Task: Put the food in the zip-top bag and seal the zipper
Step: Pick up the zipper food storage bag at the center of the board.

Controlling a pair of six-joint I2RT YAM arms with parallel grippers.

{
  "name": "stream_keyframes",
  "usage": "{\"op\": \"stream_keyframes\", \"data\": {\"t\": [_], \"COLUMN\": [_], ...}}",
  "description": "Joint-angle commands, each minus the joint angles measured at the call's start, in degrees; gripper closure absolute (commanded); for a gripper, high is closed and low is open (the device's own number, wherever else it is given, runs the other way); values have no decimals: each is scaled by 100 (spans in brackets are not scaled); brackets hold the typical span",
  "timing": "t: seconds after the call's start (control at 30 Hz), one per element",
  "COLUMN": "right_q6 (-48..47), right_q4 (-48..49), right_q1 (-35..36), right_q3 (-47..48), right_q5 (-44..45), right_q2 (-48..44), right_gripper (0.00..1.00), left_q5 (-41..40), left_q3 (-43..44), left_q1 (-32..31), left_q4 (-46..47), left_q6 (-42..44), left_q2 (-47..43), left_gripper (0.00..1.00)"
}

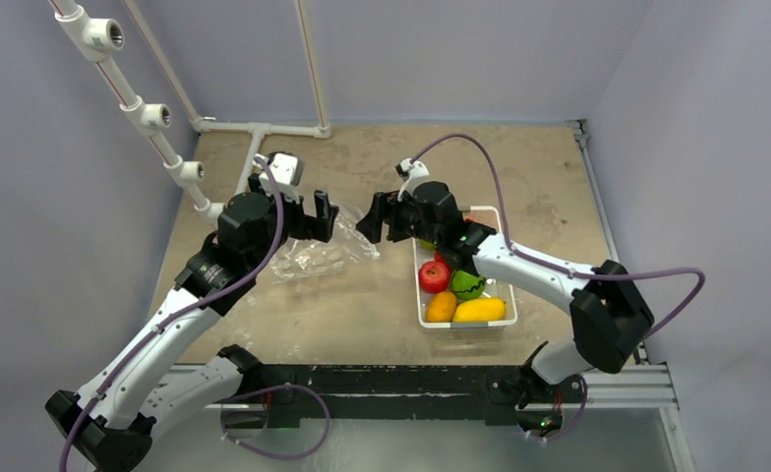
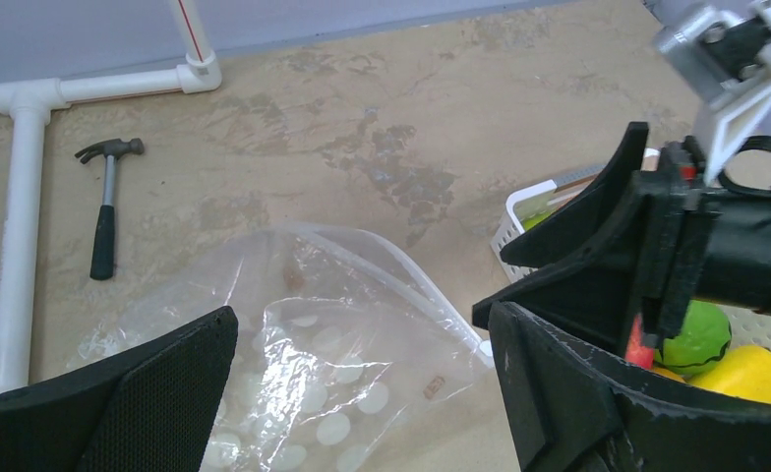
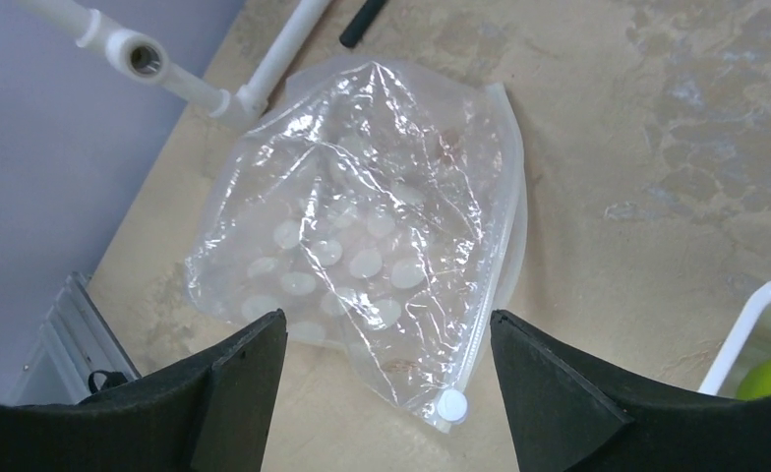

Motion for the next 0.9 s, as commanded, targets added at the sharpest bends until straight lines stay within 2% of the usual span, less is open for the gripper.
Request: {"op": "stream_keyframes", "data": {"t": [0.0,0.23,0.57,0.87], "right_q6": [120,159,203,110], "right_q4": [201,163,409,926], "right_q1": [25,28,-39,-273], "right_q3": [388,687,739,482], "right_q5": [-80,63,-564,-1257], "right_q2": [390,1055,1686,1804], "right_gripper": [22,22,21,21], "left_q5": [-65,-56,-24,6], "left_q3": [-23,-24,-32,-34], "left_q1": [10,14,10,12], "left_q4": [120,121,133,147], "left_q6": [45,45,45,45], "left_q2": [-100,-157,-171,-175], "left_gripper": [2,3,3,2]}}
